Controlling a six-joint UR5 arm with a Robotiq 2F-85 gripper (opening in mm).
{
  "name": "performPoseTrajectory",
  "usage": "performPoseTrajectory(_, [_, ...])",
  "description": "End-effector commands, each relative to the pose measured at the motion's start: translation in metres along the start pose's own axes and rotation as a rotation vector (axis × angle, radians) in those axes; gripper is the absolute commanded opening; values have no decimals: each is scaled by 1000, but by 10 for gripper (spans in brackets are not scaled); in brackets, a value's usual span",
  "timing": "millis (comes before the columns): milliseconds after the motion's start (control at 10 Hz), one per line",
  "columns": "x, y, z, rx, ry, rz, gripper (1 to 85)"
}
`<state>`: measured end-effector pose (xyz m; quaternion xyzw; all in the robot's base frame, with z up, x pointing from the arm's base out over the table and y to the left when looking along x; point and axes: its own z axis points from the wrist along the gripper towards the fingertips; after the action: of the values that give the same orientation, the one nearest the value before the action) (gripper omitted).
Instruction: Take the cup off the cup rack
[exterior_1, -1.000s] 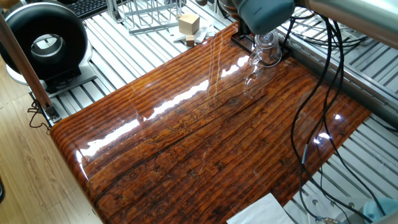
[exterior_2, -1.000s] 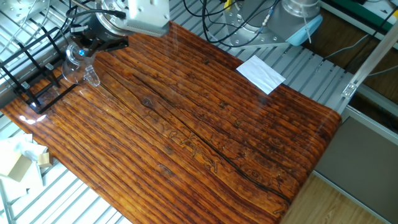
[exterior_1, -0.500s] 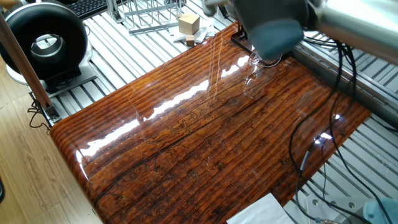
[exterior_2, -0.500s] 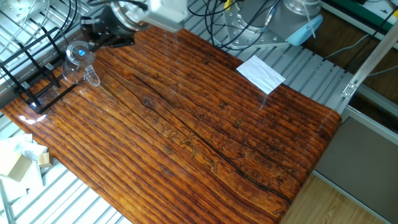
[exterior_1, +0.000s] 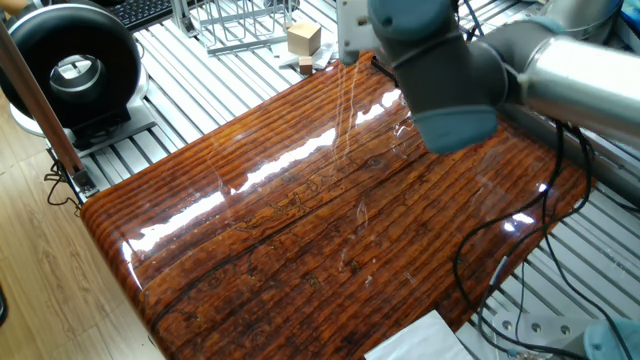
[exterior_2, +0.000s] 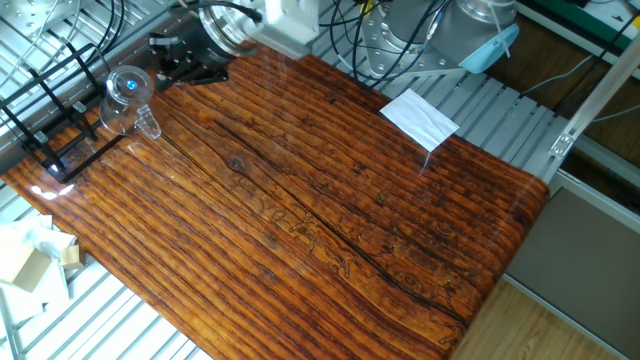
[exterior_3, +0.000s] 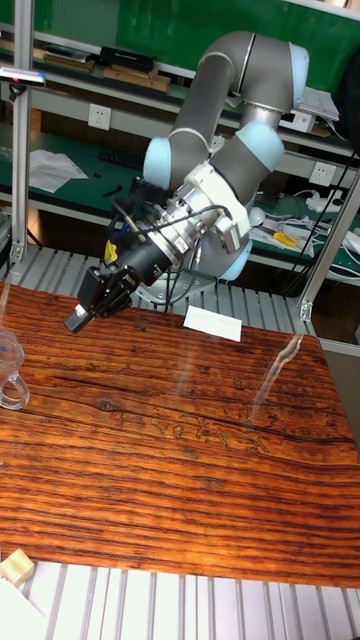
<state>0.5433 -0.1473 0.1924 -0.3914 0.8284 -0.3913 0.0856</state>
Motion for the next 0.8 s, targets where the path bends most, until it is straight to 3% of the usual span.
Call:
performPoseTrajectory(0, [-4, 5, 9, 10, -37, 6, 10])
performPoseTrajectory(300, [-15, 7, 22, -19, -98, -11, 10])
performPoseTrajectory(700, [-20, -2, 22, -8, -106, -49, 10])
